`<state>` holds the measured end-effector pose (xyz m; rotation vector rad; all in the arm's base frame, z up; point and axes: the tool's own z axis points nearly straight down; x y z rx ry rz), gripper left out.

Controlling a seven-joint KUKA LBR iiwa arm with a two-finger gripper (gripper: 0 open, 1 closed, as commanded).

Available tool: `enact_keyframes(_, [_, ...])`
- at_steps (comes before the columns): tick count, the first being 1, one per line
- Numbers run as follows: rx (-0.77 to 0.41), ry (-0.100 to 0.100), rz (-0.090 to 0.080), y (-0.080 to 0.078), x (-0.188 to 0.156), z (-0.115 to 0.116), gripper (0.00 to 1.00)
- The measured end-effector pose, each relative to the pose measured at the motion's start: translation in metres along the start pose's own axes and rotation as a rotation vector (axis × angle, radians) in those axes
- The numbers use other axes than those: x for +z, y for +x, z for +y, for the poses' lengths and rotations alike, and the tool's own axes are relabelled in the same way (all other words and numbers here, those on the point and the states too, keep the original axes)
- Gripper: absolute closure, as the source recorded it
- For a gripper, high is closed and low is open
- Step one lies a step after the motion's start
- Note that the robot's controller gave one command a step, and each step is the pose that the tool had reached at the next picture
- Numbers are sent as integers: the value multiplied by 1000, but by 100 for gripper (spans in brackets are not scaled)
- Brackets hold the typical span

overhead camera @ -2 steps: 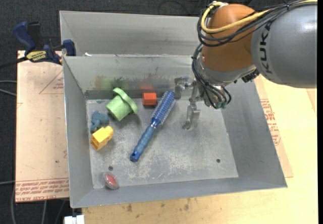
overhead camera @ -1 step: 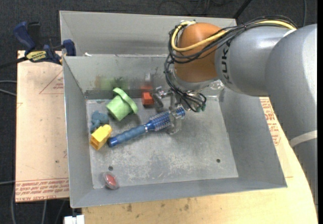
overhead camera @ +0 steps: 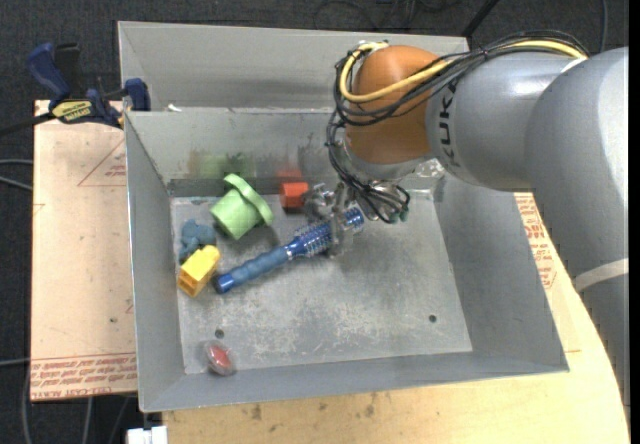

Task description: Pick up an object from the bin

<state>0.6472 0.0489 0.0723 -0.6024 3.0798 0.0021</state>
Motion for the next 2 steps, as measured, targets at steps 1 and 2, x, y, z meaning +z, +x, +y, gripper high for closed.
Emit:
enact_keyframes(1, [-2, 4, -7, 2, -123, -9, 100])
enact_keyframes(2, [-288, 3, -4, 9, -211, -6, 100])
